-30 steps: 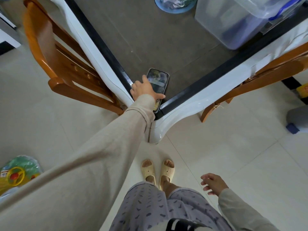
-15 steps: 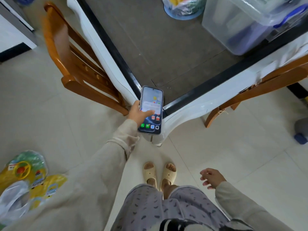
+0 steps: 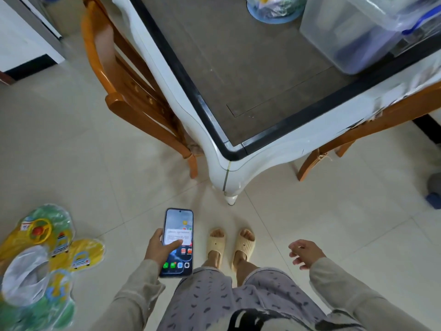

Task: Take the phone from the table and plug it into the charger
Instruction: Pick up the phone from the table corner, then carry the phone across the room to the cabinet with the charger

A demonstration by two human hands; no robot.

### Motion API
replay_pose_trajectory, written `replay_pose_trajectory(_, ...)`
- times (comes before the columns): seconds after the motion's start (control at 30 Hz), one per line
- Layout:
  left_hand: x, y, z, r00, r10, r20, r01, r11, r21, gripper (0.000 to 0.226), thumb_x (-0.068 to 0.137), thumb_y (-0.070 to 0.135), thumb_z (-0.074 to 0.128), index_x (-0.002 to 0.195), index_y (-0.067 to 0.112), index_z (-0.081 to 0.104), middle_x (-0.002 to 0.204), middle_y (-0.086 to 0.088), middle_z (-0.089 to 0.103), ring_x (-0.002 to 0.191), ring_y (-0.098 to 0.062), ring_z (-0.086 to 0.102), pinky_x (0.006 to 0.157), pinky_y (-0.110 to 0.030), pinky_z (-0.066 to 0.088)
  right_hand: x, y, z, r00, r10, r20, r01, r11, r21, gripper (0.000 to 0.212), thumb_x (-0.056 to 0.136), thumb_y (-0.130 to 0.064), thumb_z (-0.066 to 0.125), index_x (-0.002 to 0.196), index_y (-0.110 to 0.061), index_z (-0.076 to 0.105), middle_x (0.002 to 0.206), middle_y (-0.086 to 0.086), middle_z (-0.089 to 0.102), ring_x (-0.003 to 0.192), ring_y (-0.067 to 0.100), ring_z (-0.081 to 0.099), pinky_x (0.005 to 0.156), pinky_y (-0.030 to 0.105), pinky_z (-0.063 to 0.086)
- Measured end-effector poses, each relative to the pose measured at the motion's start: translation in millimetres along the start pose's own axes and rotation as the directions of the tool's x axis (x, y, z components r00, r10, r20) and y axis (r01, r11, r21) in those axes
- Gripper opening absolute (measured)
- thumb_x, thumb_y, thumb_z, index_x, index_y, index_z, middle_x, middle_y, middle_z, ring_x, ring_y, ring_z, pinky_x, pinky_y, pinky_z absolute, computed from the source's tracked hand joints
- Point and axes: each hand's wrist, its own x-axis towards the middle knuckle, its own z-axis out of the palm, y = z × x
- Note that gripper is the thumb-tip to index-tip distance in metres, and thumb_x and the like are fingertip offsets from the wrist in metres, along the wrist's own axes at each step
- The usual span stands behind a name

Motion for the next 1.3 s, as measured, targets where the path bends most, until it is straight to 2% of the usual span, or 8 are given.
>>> replay_pose_trajectory(0.13, 15.1, -14.2, -5.2, 1.000, -0.008, 0.004, 0.007, 0.961, 0.276, 0.030, 0.074, -0.007, 0.069, 0.076, 0.010, 0.045, 0.115, -0.028, 0.062, 0.103, -0.035, 0.059, 0.081, -0.034, 0.043, -14.0, 9.9, -1.8, 0.999, -0.006, -0.035, 0.009, 0.997, 0.080, 0.012, 0.093, -0.008, 0.042, 0.094, -0.007, 0.054, 0.075, 0.006, 0.056, 0.054, 0.015, 0.049, 0.048, 0.022, 0.038)
replay_pose_trajectory(0.27, 29.3, -11.9, -12.2, 0.989, -0.013, 0.148, -0.074, 0.823, 0.564, 0.024, 0.077, 0.002, 0.068, 0.093, 0.008, 0.051, 0.127, -0.022, 0.058, 0.114, -0.033, 0.056, 0.088, -0.032, 0.041, -28.9, 31.0, 6.8, 0.994, 0.007, -0.113, 0.020, 0.972, 0.234, 0.013, 0.093, -0.007, 0.042, 0.093, -0.006, 0.055, 0.070, 0.003, 0.056, 0.056, 0.016, 0.050, 0.049, 0.023, 0.038)
replay_pose_trajectory(0.37, 39.2, -5.8, -15.3, 0.969, -0.017, 0.248, -0.159, 0.724, 0.671, 0.053, 0.079, 0.007, 0.067, 0.126, -0.001, 0.045, 0.135, -0.020, 0.053, 0.120, -0.032, 0.053, 0.092, -0.030, 0.041, -43.1, 54.0, 23.5, 0.984, 0.057, -0.172, 0.013, 0.925, 0.380, 0.012, 0.093, -0.005, 0.043, 0.091, -0.006, 0.054, 0.068, 0.004, 0.055, 0.054, 0.016, 0.049, 0.047, 0.022, 0.036)
replay_pose_trajectory(0.43, 44.0, 0.7, -15.2, 0.950, -0.005, 0.311, -0.230, 0.663, 0.713, 0.043, 0.079, 0.008, 0.066, 0.118, 0.001, 0.048, 0.134, -0.021, 0.055, 0.119, -0.033, 0.054, 0.092, -0.031, 0.042, -52.7, 71.6, 40.4, 0.977, 0.106, -0.187, -0.009, 0.890, 0.456, 0.011, 0.092, -0.005, 0.044, 0.091, -0.007, 0.054, 0.067, 0.003, 0.054, 0.053, 0.016, 0.049, 0.046, 0.021, 0.035)
replay_pose_trajectory(0.77, 36.3, 35.8, 27.0, 0.810, 0.001, 0.587, -0.570, 0.239, 0.786, 0.036, 0.082, 0.011, 0.059, 0.115, 0.017, 0.045, 0.137, -0.018, 0.052, 0.122, -0.031, 0.052, 0.093, -0.028, 0.043, -98.9, 160.4, 164.7, 0.925, 0.352, -0.141, -0.087, 0.559, 0.825, 0.013, 0.093, -0.003, 0.043, 0.086, -0.007, 0.052, 0.065, 0.006, 0.051, 0.049, 0.017, 0.045, 0.040, 0.017, 0.030)
replay_pose_trajectory(0.93, 2.3, 46.2, 82.7, 0.736, -0.009, 0.677, -0.665, 0.181, 0.724, 0.063, 0.081, 0.003, 0.062, 0.137, -0.004, 0.033, 0.146, -0.022, 0.040, 0.132, -0.032, 0.041, 0.106, -0.035, 0.033, -123.9, 200.8, 227.5, 0.882, 0.465, -0.073, -0.059, 0.263, 0.963, 0.015, 0.093, 0.001, 0.043, 0.082, -0.006, 0.050, 0.062, 0.008, 0.049, 0.047, 0.017, 0.042, 0.031, 0.008, 0.027)
replay_pose_trajectory(1.13, -84.5, 32.6, 171.7, 0.591, -0.011, 0.806, -0.806, 0.028, 0.591, 0.030, 0.079, 0.008, 0.067, 0.103, 0.006, 0.049, 0.125, -0.022, 0.059, 0.113, -0.034, 0.056, 0.093, -0.036, 0.042, -151.3, 257.5, 290.2, 0.829, 0.554, 0.079, -0.057, -0.057, 0.997, 0.013, 0.094, -0.001, 0.044, 0.081, -0.003, 0.048, 0.061, 0.009, 0.046, 0.044, 0.017, 0.042, 0.031, 0.007, 0.027)
replay_pose_trajectory(1.3, -117.6, 18.8, 199.2, 0.520, -0.033, 0.854, -0.854, 0.024, 0.520, 0.028, 0.077, 0.003, 0.068, 0.080, 0.017, 0.044, 0.117, -0.022, 0.064, 0.099, -0.031, 0.061, 0.086, -0.035, 0.045, -154.3, 277.0, 288.0, 0.807, 0.582, 0.100, -0.005, -0.163, 0.987, 0.008, 0.094, 0.001, 0.041, 0.091, -0.002, 0.047, 0.062, 0.010, 0.045, 0.046, 0.016, 0.040, 0.027, 0.004, 0.026)
